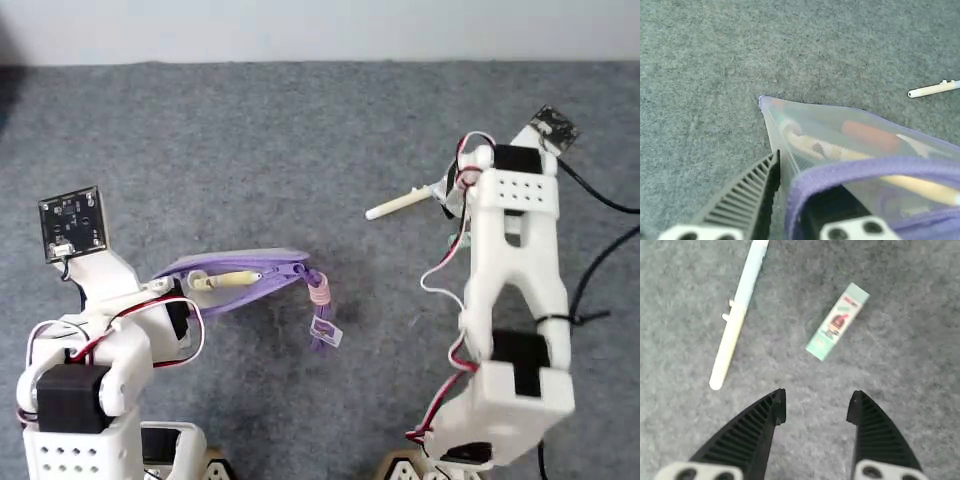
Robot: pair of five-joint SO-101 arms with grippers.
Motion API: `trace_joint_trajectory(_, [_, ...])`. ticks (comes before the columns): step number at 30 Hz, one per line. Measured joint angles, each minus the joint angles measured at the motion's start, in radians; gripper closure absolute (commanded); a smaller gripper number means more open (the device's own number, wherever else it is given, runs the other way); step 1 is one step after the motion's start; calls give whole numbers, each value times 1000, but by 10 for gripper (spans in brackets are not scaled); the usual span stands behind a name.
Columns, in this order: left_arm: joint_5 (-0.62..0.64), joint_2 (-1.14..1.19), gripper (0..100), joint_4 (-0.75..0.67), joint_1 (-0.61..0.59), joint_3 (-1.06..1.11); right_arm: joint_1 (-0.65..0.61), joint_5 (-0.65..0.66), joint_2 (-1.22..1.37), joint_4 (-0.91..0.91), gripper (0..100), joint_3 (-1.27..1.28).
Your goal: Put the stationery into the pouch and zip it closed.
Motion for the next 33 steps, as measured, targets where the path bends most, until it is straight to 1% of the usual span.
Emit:
trace_joint_trajectory(8, [0, 0, 987, 0, 0, 0, 84, -18, 269, 0, 783, -203])
trace_joint_trajectory(14, [0, 0, 987, 0, 0, 0, 95, -18, 439, 0, 788, -339])
trace_joint_trajectory(16, [0, 0, 987, 0, 0, 0, 95, -18, 491, 0, 838, -373])
trace_joint_trajectory(17, [0, 0, 987, 0, 0, 0, 95, -18, 512, 0, 880, -390])
trace_joint_trajectory(19, [0, 0, 987, 0, 0, 0, 95, -18, 539, 0, 976, -414])
trace_joint_trajectory(20, [0, 0, 987, 0, 0, 0, 95, -18, 545, 0, 998, -427])
trace_joint_trajectory(22, [0, 0, 987, 0, 0, 0, 98, -18, 546, 0, 964, -437])
trace_joint_trajectory(23, [0, 0, 987, 0, 0, 0, 100, -18, 546, 0, 963, -440])
trace_joint_trajectory(26, [0, 0, 987, 0, 0, 0, 109, -18, 546, 2, 995, -445])
trace_joint_trajectory(33, [0, 0, 987, 0, 0, 0, 114, 26, 453, 129, 991, -445])
